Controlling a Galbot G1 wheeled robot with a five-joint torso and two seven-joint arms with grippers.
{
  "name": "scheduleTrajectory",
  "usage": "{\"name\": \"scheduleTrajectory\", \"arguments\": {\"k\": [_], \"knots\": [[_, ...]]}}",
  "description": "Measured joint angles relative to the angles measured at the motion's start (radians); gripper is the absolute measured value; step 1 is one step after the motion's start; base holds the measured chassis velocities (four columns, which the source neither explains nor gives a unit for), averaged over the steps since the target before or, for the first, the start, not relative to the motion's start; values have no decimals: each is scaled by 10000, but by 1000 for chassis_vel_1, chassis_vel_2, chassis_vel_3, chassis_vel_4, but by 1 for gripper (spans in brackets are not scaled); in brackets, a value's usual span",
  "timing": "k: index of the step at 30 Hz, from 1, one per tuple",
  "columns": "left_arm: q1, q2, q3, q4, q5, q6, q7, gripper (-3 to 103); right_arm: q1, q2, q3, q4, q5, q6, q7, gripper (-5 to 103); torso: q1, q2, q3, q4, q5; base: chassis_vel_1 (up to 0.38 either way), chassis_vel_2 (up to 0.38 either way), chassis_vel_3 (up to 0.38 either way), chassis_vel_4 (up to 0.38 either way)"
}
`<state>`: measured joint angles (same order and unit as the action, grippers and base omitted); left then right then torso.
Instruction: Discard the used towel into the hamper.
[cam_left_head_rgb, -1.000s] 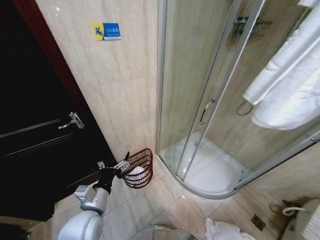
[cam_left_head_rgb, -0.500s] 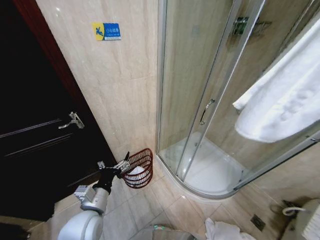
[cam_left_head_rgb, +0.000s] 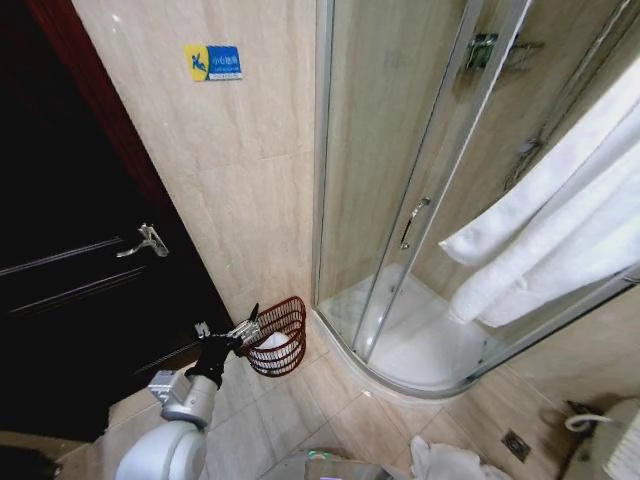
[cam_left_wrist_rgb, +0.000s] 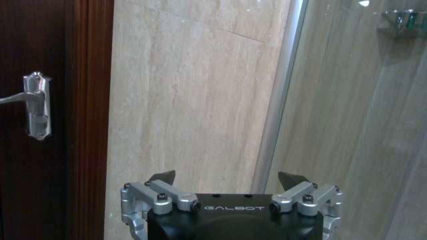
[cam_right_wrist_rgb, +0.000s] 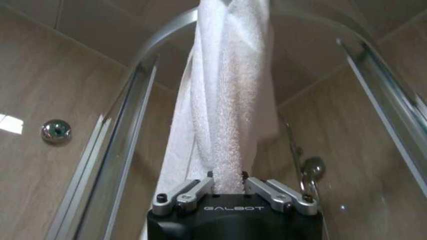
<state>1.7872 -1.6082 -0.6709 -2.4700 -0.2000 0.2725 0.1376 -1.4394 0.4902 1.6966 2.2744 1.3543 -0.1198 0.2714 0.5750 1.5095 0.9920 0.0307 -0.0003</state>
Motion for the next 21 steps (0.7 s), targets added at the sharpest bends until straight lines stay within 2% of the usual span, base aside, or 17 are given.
{"name": "scheduleTrajectory", "arguments": {"k": [2,3,5,21], "knots": [[1,1,0,0,0,0,0,100,-438,758,38,486,-144,81,-132,8,0,0,0,-1,7,0,0,0,0],[1,1,0,0,0,0,0,100,-438,758,38,486,-144,81,-132,8,0,0,0,-1,7,0,0,0,0],[1,1,0,0,0,0,0,100,-765,1360,79,883,-229,185,-273,8,0,0,0,-1,3,0,0,0,0],[0,0,0,0,0,0,0,100,-1679,3282,-85,1875,-662,599,-733,8,0,0,0,0,0,0,0,0,0]]}}
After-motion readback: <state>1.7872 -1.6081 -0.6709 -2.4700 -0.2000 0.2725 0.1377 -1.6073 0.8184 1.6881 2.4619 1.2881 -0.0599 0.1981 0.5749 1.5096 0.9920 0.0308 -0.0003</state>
